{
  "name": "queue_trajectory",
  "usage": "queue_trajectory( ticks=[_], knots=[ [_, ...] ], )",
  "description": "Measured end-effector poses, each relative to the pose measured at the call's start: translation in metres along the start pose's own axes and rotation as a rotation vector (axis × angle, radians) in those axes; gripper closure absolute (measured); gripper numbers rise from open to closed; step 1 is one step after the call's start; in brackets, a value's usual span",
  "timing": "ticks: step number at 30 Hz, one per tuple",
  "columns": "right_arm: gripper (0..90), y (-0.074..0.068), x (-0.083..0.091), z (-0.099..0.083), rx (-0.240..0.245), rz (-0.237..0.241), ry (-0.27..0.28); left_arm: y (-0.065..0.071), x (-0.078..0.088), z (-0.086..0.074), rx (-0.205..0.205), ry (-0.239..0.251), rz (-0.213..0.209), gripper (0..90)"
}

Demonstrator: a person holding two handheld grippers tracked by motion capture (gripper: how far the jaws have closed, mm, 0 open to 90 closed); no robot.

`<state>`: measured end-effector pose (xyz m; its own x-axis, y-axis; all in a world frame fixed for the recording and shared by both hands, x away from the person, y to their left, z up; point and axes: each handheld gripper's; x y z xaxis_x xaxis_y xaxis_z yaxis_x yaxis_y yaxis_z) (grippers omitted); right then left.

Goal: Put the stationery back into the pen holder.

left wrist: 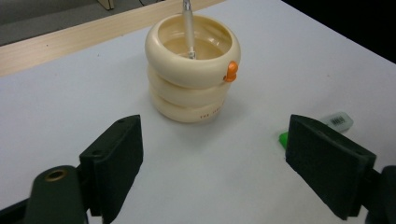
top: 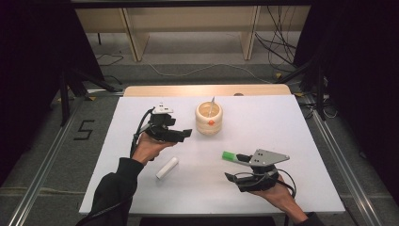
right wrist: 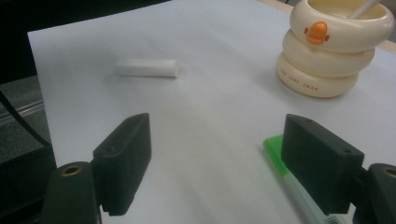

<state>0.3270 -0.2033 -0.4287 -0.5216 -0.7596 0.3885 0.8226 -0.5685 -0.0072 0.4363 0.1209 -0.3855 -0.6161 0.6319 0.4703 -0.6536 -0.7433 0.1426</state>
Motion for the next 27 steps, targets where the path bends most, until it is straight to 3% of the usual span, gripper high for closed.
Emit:
queue_trajectory(
  ticks=[9, 20, 27],
  knots=[
    [25.3, 0.000, 0.001, 0.000, 0.003, 0.000, 0.000, 0.005, 0.003, -0.011, -0.034, -0.091, 0.006, 18.5],
    [25.3, -0.001, 0.001, 0.000, 0.004, 0.003, -0.001, 0.005, 0.009, -0.024, -0.024, -0.139, 0.017, 18.4],
    [25.4, -0.001, 0.001, -0.001, 0.005, 0.003, 0.000, 0.003, 0.011, -0.030, -0.024, -0.197, 0.023, 18.9]
  ],
)
Point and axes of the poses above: each handheld gripper's, and its own axes: x roughly backward along the jaws, z roughly out of its top, y roughly to its right, and after that the axes turned 8 degrees about y, right-handed
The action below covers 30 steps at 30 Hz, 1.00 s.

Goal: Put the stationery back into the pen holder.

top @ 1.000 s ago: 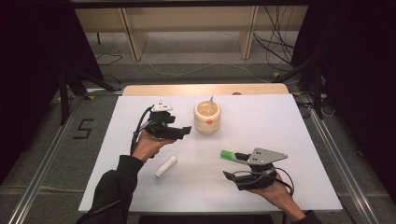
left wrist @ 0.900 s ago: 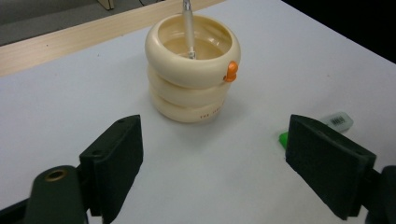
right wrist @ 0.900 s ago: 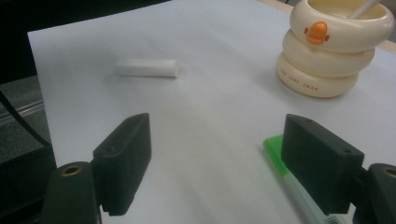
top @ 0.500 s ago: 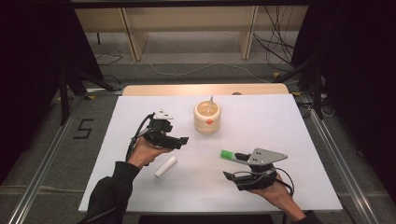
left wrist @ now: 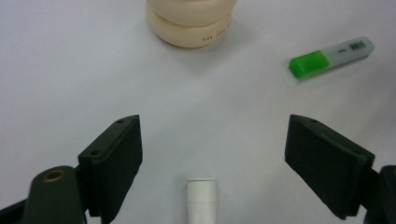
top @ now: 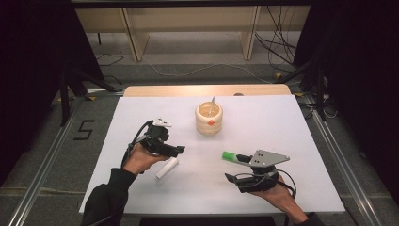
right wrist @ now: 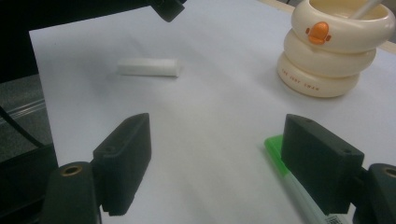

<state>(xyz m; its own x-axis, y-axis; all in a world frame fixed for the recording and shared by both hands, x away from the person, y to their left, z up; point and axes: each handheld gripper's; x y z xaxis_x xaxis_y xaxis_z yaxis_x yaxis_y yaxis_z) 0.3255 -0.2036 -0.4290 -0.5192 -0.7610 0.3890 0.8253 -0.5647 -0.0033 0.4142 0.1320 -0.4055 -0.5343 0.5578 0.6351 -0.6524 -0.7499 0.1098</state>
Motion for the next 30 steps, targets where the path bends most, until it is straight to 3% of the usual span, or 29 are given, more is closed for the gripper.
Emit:
queue_trajectory(
  ticks=[9, 21, 30],
  knots=[
    [25.4, -0.001, -0.001, 0.000, 0.004, 0.001, -0.002, 0.002, -0.001, -0.005, -0.036, -0.079, 0.014, 19.9],
    [25.4, -0.002, -0.001, 0.000, 0.008, -0.001, -0.004, 0.001, -0.006, -0.013, -0.045, -0.178, 0.023, 24.4],
    [25.5, -0.002, -0.001, 0.000, 0.009, 0.001, -0.010, 0.002, -0.019, -0.023, -0.040, -0.287, 0.014, 31.6]
  ],
)
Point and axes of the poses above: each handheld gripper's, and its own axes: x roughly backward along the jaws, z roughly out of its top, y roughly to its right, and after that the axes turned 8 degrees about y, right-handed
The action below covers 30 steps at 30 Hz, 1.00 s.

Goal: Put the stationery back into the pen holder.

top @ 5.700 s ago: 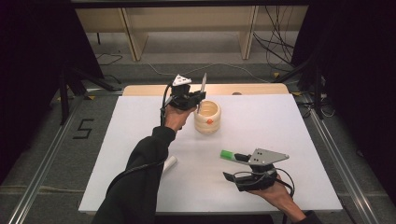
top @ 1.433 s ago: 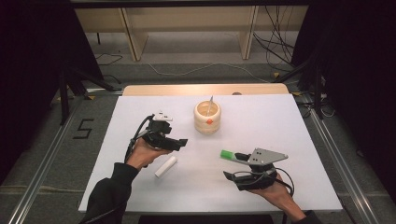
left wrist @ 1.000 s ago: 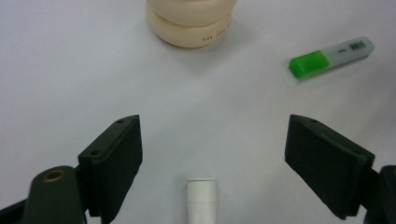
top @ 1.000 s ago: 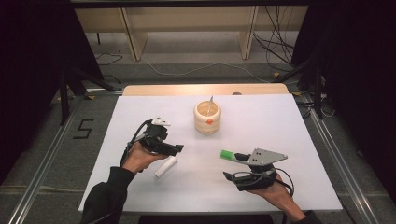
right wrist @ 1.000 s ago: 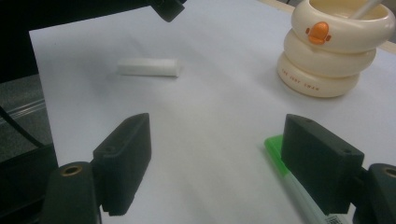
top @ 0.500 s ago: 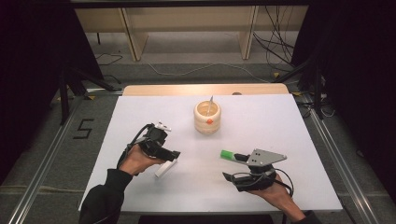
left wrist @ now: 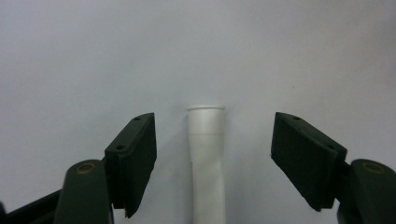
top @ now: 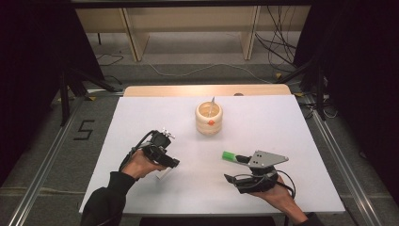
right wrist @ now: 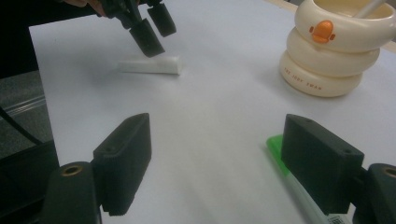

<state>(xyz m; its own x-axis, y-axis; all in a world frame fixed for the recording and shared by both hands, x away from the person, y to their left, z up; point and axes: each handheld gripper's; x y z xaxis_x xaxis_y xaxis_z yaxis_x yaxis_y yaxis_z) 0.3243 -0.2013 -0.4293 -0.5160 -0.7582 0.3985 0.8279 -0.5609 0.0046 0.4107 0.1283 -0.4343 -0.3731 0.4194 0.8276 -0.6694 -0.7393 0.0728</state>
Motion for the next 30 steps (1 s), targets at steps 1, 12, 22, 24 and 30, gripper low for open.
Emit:
queue_trajectory(
  ticks=[1, 12, 22, 24, 30],
  knots=[
    [25.5, 0.000, 0.000, 0.000, 0.000, 0.000, 0.000, 0.000, 0.000, 0.000, 0.000, 0.000, 0.000, 32.9],
    [25.5, -0.001, -0.001, 0.000, 0.004, 0.002, 0.000, 0.001, -0.016, -0.006, 0.001, -0.059, 0.011, 45.8],
    [25.6, -0.002, -0.001, 0.000, 0.006, 0.005, -0.003, 0.000, -0.024, -0.007, 0.008, -0.091, 0.008, 53.6],
    [25.7, -0.002, -0.001, 0.000, 0.005, 0.004, -0.004, 0.000, -0.027, -0.007, 0.005, -0.103, 0.003, 54.4],
    [25.8, -0.002, -0.002, 0.000, 0.009, 0.006, -0.008, -0.002, -0.031, -0.007, -0.001, -0.116, 0.014, 59.8]
  ],
)
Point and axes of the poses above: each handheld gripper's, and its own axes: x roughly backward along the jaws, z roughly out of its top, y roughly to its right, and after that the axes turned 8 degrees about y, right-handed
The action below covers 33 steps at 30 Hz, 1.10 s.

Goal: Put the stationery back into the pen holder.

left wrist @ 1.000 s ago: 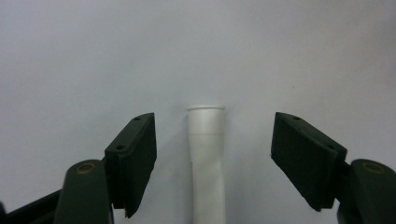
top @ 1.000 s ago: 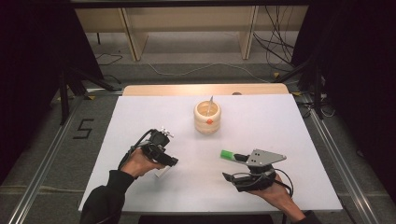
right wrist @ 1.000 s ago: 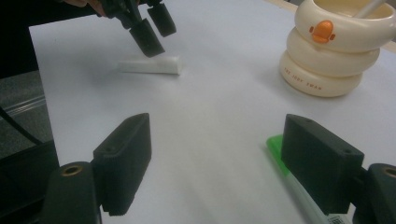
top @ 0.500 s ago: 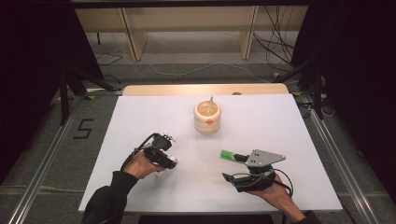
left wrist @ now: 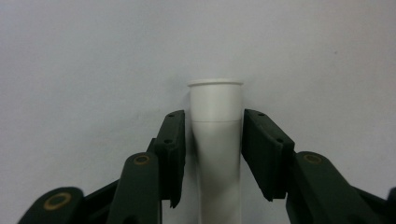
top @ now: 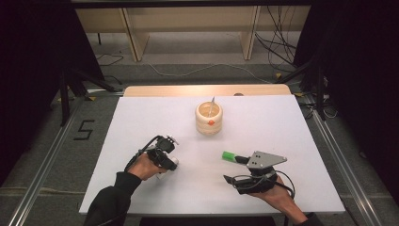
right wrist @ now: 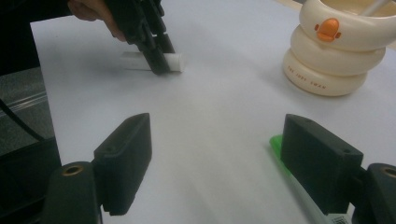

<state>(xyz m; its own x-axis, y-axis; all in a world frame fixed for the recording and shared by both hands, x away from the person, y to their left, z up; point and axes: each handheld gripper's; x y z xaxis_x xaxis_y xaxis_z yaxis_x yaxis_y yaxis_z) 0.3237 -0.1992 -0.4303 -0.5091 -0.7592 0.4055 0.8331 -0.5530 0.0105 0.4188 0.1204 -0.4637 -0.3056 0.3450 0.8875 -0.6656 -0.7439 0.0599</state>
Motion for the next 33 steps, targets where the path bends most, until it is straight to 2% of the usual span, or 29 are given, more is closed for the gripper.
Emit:
queue_trajectory(
  ticks=[5, 10, 16, 21, 23, 24, 25, 33],
  knots=[
    [25.9, 0.000, 0.000, 0.000, 0.001, -0.002, -0.004, 0.000, 0.000, 0.002, -0.011, -0.015, 0.001, 65.3],
    [25.9, 0.000, 0.000, 0.000, 0.002, -0.003, -0.005, 0.003, -0.001, 0.005, -0.024, -0.035, 0.013, 66.4],
    [26.0, 0.000, 0.000, 0.000, 0.001, -0.002, -0.005, 0.003, 0.000, 0.006, -0.031, -0.029, 0.005, 67.0],
    [26.0, 0.000, 0.000, 0.000, 0.000, -0.002, -0.003, 0.005, 0.007, 0.009, -0.026, 0.034, 0.006, 67.2],
    [26.0, 0.000, 0.000, 0.000, 0.002, -0.003, -0.003, 0.004, 0.012, 0.011, -0.023, 0.073, 0.005, 67.2],
    [26.0, 0.000, 0.000, 0.000, 0.001, -0.002, -0.003, 0.004, 0.012, 0.011, -0.023, 0.073, 0.005, 67.2],
    [26.0, 0.000, 0.000, 0.000, 0.000, -0.003, -0.002, 0.003, 0.017, 0.012, -0.011, 0.112, -0.002, 67.2],
    [26.0, 0.000, 0.000, 0.000, -0.001, -0.004, -0.001, -0.001, 0.029, 0.015, 0.024, 0.271, -0.016, 67.2]
  ],
)
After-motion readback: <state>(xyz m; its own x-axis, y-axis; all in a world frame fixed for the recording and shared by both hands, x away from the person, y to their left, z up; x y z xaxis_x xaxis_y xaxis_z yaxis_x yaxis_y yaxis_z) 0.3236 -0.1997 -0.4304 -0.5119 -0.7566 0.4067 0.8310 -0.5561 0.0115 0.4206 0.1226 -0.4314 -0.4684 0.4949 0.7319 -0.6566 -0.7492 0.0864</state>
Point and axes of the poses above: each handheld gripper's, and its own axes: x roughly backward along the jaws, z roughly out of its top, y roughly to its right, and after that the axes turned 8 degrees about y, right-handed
